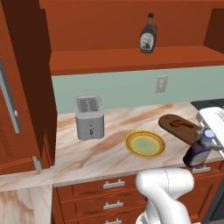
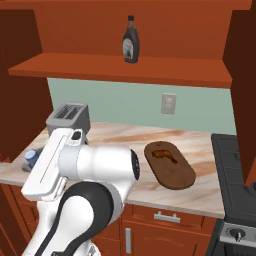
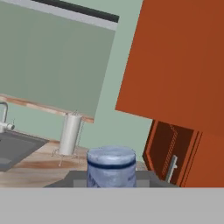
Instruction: Pick the chicken drumstick from the plate and place it on the cutting board. Then pick the condiment bottle from the cabinet and place it next to the cutting board.
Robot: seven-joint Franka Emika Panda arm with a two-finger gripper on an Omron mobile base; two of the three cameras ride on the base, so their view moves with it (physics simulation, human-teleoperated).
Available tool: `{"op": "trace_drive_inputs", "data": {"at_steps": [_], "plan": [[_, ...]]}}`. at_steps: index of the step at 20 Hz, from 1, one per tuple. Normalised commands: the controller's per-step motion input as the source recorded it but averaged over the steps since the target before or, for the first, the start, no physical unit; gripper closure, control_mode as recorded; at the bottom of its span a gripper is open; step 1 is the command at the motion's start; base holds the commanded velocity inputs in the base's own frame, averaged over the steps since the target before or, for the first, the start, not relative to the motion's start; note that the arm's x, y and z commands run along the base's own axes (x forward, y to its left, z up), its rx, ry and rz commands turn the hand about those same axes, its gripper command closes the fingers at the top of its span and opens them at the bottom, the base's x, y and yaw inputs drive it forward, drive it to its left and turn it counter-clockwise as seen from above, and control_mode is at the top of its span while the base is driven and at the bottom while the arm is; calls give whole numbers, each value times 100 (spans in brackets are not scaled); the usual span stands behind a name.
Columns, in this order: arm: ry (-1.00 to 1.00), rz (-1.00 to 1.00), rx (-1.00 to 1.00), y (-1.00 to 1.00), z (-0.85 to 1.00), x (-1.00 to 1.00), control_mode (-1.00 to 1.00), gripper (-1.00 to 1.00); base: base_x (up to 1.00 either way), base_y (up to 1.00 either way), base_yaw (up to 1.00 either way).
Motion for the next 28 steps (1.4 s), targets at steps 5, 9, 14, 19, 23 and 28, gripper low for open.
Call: {"op": "trace_drive_inputs", "data": {"at_steps": [5, 9, 14, 19, 23, 28], "plan": [[-5, -3, 0, -7, -31, 0, -100, 100, 0, 0, 0], [-4, -11, 0, -15, -37, 0, -100, 100, 0, 0, 0], [-4, -16, 0, -15, -32, 0, -100, 100, 0, 0, 0], [-6, -17, 0, -9, -26, 3, -100, 100, 0, 0, 0], [-7, -18, 1, -2, -20, 21, -100, 100, 0, 0, 0], [-7, -18, 2, -2, -22, 38, -100, 100, 0, 0, 0]]}}
